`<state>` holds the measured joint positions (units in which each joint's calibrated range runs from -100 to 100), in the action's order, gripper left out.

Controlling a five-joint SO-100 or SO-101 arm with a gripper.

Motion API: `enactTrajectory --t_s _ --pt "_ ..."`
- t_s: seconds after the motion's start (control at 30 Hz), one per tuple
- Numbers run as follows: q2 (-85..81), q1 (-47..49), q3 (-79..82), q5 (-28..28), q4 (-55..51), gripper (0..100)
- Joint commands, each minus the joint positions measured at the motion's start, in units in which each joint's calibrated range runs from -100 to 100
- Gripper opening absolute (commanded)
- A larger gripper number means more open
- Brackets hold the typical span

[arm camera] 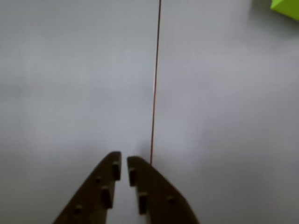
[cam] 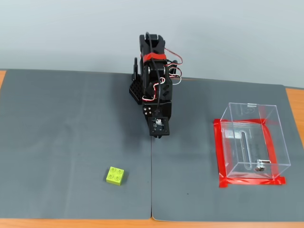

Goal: Pick the green lego block and place it into the transparent box

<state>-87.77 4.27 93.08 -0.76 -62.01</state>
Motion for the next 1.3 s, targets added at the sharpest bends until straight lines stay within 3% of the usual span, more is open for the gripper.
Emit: enactTrajectory --t_s 0.0,0.37,0.8,1.27 --pt "10.7 0.2 -11.0 0.1 2.5 2" --pt "31.7 -0.5 -36.2 0.1 2.4 2" --pt "41.3 -11.2 -40.6 -0.3 17.7 2" --pt "65.4 -17.7 -60.2 0.0 17.7 2"
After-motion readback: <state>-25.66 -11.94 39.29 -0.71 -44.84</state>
